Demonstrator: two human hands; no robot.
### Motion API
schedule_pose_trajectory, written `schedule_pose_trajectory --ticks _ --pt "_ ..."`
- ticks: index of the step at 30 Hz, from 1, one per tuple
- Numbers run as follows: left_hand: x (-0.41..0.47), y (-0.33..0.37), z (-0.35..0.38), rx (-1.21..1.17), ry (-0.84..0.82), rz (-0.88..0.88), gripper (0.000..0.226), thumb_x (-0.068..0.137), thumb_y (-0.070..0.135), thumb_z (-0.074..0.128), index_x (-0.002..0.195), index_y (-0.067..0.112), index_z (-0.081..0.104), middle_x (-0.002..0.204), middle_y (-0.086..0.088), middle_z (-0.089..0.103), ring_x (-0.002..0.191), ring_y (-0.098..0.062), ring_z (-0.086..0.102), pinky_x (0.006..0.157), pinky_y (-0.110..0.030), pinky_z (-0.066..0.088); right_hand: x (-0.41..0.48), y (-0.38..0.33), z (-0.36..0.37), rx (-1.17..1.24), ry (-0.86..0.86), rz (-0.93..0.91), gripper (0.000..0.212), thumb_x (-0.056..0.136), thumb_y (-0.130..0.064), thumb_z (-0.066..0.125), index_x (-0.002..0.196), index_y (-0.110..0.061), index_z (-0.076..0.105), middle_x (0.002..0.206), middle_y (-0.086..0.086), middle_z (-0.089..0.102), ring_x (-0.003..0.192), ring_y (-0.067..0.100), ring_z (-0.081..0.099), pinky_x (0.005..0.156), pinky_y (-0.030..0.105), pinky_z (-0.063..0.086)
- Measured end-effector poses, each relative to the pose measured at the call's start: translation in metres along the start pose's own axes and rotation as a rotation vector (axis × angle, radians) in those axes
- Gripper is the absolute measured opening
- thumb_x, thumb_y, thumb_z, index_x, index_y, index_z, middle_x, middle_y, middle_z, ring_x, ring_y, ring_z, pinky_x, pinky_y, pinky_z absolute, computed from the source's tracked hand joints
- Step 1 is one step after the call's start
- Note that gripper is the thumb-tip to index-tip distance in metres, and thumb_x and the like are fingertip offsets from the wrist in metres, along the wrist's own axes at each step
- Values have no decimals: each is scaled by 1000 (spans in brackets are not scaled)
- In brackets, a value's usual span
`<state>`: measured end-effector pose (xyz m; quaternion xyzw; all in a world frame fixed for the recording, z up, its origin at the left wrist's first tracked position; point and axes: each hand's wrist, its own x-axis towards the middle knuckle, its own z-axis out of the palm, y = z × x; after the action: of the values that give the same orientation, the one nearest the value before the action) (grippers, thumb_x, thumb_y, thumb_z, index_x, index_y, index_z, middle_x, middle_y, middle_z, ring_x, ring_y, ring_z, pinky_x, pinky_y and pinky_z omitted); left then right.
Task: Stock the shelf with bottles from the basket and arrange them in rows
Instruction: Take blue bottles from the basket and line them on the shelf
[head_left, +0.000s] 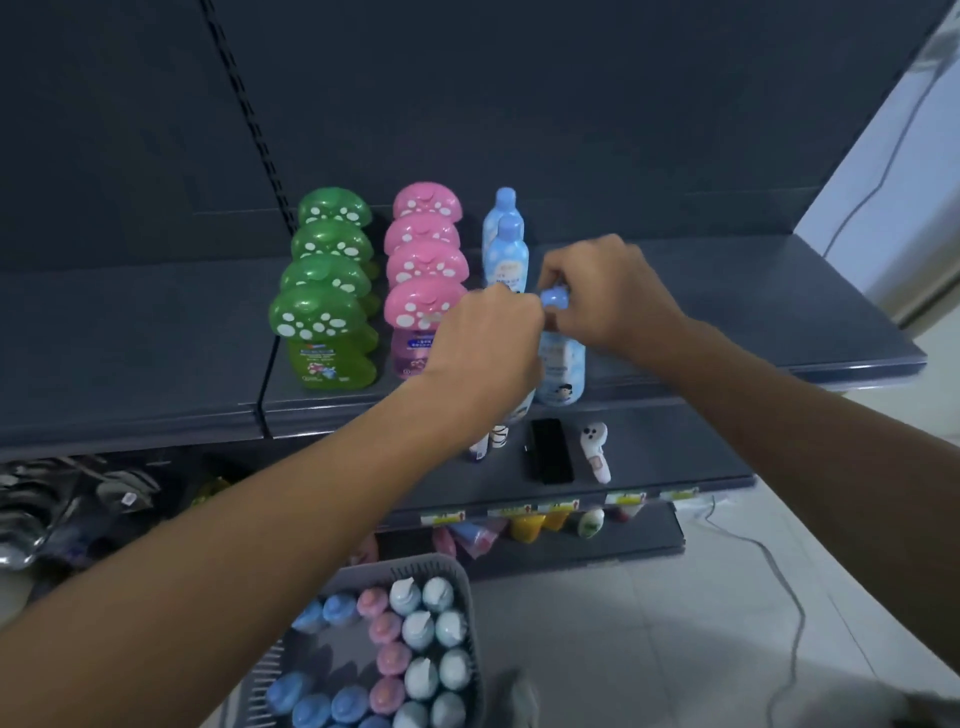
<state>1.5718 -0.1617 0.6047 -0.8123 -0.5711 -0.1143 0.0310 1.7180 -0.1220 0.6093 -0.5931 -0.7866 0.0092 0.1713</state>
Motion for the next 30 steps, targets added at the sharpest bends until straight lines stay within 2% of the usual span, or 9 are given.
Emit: schedule_pose_trajectory --ticks 3,5,6,8,12,14,16,22,30 --pt "14 4 -4 -37 9 -32 9 81 16 64 89 16 61 95 -9 59 77 -28 54 62 -36 39 19 12 -7 46 -19 -10 16 74 -29 74 83 -17 69 82 0 70 83 25 64 78 39 55" --pt "22 5 -4 -46 5 -44 15 81 17 65 96 15 66 94 -9 61 82 -30 60 64 -37 45 31 18 -9 63 -20 -23 14 75 -27 72 86 -19 69 85 -1 70 87 24 64 81 40 54" --pt "25 6 -4 -53 0 -53 17 81 18 65 97 14 67 93 -9 60 80 -30 59 63 -37 45 36 19 -8 64 -21 -34 14 76 -26 71 87 -20 68 87 -1 70 89 25 63 82 40 54" --pt "31 7 -3 -71 -3 -80 8 80 19 65 84 16 59 87 -8 55 75 -29 54 60 -35 39 44 20 -5 80 -29 -53 12 79 -26 70 90 -21 68 91 2 71 90 27 64 82 40 54" --pt "43 7 2 -98 8 -110 29 81 23 64 68 25 39 76 -3 47 73 -26 47 59 -33 33 59 23 5 122 -52 -86 12 80 -17 66 91 -21 69 85 6 66 79 30 61 74 37 53" --pt "48 5 2 -91 9 -116 41 81 23 64 66 26 27 77 -4 46 72 -26 46 59 -34 30 66 26 10 141 -67 -100 13 81 -15 64 92 -20 69 80 6 62 74 28 58 66 34 48" --pt "53 5 3 -107 14 -148 45 82 23 66 66 24 24 81 -6 48 72 -26 47 58 -34 31 71 30 14 152 -78 -108 13 82 -15 65 94 -19 70 75 2 55 72 25 54 64 30 40" --pt "64 5 6 -104 17 -192 26 84 24 66 90 16 42 92 -9 57 80 -27 52 62 -34 34 80 41 20 155 -87 -122 6 84 -17 67 87 -21 65 83 7 65 81 29 61 73 36 52" --pt "73 8 16 -117 14 -170 17 87 18 64 97 15 51 93 -11 60 80 -31 56 61 -35 33 82 53 20 224 -88 -111 14 82 -14 71 82 -23 60 83 0 68 83 23 65 78 37 56"
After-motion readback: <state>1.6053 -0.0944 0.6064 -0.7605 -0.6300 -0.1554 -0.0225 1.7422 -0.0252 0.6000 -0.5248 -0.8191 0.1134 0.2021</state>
